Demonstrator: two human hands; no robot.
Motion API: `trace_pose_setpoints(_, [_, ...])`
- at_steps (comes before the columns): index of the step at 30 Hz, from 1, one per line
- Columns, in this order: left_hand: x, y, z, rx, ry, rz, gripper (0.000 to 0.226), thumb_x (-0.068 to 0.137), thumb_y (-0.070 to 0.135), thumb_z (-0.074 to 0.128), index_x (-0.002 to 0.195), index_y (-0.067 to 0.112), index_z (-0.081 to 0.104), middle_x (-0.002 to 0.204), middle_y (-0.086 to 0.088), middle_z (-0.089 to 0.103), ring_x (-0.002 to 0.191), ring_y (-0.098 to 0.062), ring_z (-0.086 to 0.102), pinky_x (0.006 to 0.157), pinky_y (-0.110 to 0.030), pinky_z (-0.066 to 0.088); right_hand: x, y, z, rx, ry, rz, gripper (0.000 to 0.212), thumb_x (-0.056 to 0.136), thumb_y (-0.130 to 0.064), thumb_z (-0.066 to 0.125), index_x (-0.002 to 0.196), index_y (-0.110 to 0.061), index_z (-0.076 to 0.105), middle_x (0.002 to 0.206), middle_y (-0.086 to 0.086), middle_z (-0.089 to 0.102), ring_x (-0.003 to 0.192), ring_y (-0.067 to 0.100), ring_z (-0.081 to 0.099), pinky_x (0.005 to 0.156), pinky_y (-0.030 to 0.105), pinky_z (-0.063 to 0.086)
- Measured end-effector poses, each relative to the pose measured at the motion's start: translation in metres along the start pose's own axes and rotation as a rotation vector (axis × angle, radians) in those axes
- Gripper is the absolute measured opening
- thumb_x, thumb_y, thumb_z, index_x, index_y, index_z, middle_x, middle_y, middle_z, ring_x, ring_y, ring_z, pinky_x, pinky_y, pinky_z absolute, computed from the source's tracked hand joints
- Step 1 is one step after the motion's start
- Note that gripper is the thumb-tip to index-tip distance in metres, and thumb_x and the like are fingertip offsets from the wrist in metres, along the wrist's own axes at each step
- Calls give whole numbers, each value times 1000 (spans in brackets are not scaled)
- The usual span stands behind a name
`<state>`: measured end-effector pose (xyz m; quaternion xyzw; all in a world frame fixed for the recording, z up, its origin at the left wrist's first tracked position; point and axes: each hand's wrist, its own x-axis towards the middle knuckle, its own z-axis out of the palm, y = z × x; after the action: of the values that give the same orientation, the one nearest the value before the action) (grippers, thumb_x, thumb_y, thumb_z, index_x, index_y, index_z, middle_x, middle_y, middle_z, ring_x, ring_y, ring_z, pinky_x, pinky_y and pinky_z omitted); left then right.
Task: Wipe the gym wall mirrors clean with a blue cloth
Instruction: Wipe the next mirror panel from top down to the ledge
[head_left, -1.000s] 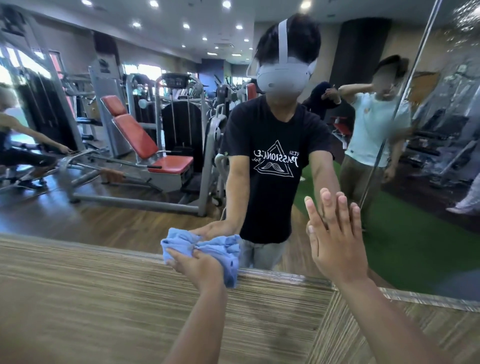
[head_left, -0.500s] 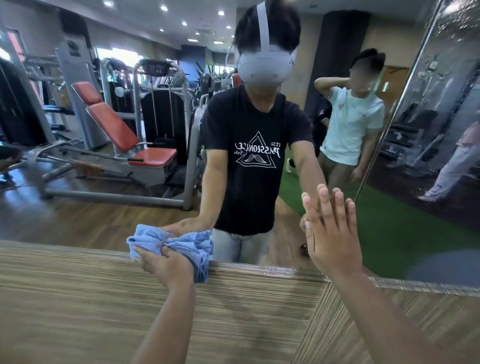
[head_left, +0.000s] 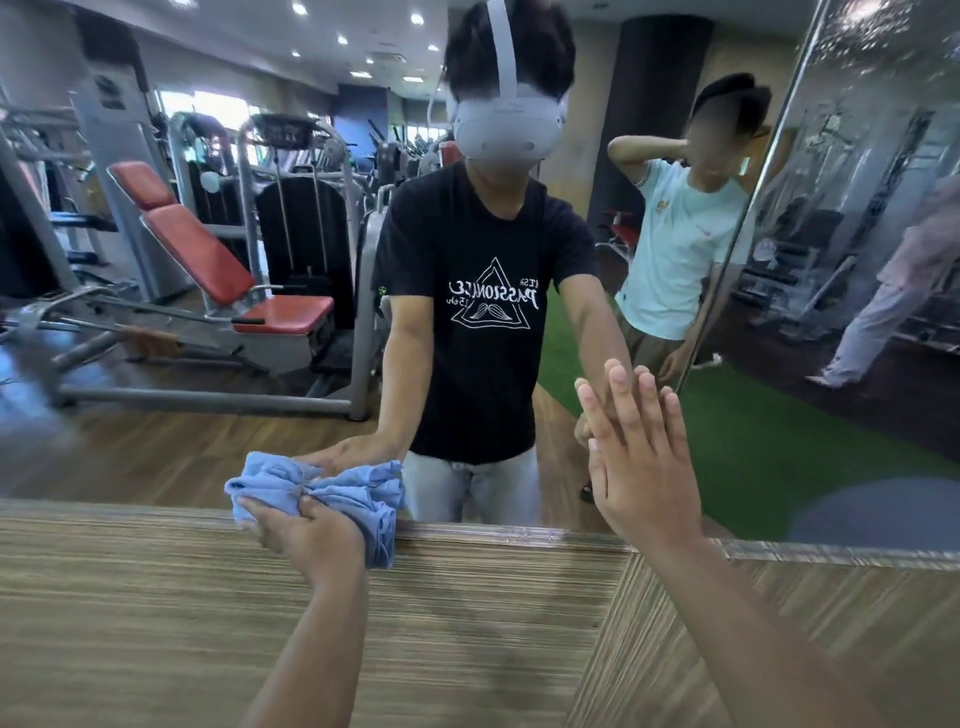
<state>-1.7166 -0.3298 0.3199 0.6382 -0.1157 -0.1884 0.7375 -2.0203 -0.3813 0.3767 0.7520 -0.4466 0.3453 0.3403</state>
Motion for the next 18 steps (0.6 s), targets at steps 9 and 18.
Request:
trace_pose_setpoints(9, [-42,2,30,-28,93,-29,65,107,10,38,162,25,6,169,-9,-2,154,-25,14,119,-31,23,-15,58,-7,-1,109,-44,61,105,-19,39,163,-19,20,173,8,-1,159,30,0,128,52,6])
trace_pose_setpoints(18, [-137,-21,84,-59,19,-7,65,107,12,40,162,22,7,168,-11,1,152,-18,16,121,-27,16,-26,109,1,10,84,-99,73,102,-20,51,165,-16,15,172,10,1,158,34,4,127,57,9])
